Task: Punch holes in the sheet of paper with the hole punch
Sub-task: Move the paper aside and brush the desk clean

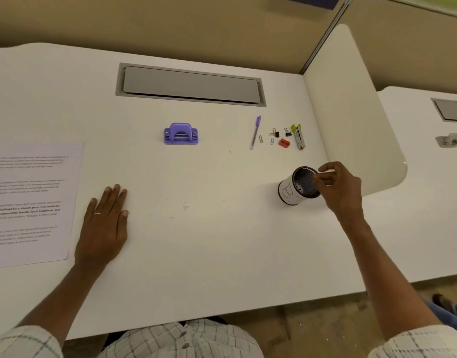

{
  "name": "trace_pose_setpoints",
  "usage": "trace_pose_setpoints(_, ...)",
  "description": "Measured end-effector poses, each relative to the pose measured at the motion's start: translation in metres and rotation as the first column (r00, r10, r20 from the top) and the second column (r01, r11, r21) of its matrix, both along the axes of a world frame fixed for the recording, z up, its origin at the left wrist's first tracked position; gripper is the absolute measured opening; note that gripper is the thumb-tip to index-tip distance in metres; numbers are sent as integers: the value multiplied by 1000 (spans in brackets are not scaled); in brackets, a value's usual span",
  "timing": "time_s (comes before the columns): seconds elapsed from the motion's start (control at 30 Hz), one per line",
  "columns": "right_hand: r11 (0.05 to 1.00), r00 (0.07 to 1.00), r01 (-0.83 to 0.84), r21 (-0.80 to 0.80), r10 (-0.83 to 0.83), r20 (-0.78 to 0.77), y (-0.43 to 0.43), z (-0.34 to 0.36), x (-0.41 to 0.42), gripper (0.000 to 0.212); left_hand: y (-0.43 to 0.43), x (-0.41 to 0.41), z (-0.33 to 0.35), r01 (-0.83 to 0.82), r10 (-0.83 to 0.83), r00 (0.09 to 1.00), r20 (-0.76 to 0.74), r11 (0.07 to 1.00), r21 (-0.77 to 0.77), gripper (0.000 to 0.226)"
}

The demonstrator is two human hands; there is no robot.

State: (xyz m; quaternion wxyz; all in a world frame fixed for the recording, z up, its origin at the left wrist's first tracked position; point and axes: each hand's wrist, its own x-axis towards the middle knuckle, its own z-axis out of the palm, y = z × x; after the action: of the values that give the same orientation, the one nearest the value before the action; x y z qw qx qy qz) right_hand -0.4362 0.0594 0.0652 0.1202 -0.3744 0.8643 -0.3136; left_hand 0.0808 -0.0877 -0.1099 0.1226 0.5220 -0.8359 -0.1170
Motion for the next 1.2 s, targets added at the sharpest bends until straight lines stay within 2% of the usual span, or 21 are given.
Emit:
trace_pose_setpoints(0.13, 999, 999, -30, -20, 29, -35, -2, -2, 3, 18, 0, 1, -2, 0, 0, 1000, -3, 1000, 8, 59)
trace_pose_setpoints(0.4, 995, 994, -96, 37, 98, -48, -7, -6, 2, 27, 0, 2, -1, 1, -1, 1000, -21, 1000, 5, 58)
trace_pose_setpoints(0.57, 998, 985, -67, -5, 65, -158, -6, -8, 9, 12, 0, 0, 1, 1, -1, 1000, -19, 1000, 20, 58)
trace_pose_setpoints(0.73, 993, 957, -68, 101, 94, -275, -6, -12, 17, 27, 0, 1, 0, 7, -7, 1000, -20, 1000, 10, 58)
trace_pose_setpoints(0.83, 991, 942, -65, 118, 100, -321, -3, -10, 21, 23, 0, 1, -1, 10, -10, 1000, -22, 1000, -3, 58)
trace_pose_setpoints(0.97, 993, 935, -108, -54, 83, -344, -1, -11, 41, 19, -1, 2, -3, 13, -14, 999, -32, 999, -33, 57)
trace_pose_setpoints(1.07, 953, 908, -290, -91, 244, -342, -3, -28, 85, 24, -1, 2, -5, 15, -16, 999, -38, 999, -46, 56)
trace_pose_setpoints(1.13, 913, 881, -408, -3, 392, -266, -3, -50, 124, 33, -1, 2, -5, 13, -15, 999, -37, 999, -38, 56)
trace_pose_setpoints(1.2, 860, 852, -486, 154, 506, -137, -5, -75, 159, 52, 0, 1, -4, 9, -11, 999, -32, 999, -35, 56)
